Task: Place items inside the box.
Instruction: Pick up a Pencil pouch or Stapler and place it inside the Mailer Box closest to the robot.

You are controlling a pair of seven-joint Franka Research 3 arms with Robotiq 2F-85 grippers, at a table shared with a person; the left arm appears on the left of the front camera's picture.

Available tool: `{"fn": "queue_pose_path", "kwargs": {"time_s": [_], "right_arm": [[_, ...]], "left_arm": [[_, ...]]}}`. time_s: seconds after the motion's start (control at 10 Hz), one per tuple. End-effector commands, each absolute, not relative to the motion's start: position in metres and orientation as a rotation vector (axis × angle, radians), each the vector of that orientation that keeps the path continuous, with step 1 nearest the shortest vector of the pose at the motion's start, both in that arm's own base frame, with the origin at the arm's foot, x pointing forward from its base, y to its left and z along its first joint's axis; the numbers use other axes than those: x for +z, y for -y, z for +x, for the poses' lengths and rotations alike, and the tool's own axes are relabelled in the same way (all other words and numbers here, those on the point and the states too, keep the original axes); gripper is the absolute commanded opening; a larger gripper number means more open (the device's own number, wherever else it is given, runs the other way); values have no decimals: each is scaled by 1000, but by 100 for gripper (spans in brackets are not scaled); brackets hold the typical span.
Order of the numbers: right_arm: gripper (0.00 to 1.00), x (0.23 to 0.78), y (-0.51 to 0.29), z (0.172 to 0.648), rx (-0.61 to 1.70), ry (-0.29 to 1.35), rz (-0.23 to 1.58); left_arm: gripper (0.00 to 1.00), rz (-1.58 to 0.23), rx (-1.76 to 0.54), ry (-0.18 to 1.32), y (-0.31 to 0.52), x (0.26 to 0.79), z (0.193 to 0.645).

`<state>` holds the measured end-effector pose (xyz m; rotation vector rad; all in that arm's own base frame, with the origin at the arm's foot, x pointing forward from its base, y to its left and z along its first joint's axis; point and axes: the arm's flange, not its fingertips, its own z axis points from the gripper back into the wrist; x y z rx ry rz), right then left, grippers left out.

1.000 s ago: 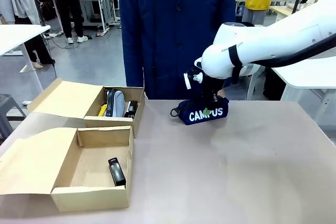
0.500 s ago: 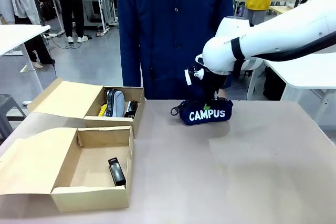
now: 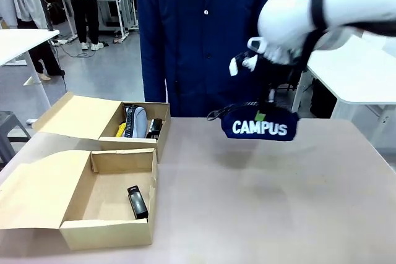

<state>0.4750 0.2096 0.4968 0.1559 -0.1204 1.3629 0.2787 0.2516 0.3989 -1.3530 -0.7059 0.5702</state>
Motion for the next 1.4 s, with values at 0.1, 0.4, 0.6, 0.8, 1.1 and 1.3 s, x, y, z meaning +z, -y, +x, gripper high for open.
{"fn": "queue_pose_path", "kwargs": {"time_s": [0.1,0.4,0.6,0.8,1.1,1.3], "right_arm": [[0,532,-171,335,1386,274,84],[0,544,-170,338,1357,246,102],[8,540,-147,317,1338,276,60],[8,518,-189,336,1384,232,285],[8,492,-258,299,1053,181,233],[8,504,-258,293,735,360,184]], "left_arm": [[100,-1361,563,716,-248,399,277],[100,-1361,563,716,-248,399,277],[100,-1361,563,716,-248,399,277],[100,-1361,563,716,-248,399,277],[100,-1361,563,716,-248,399,277],[100,-1361,563,716,-248,399,277]]}}
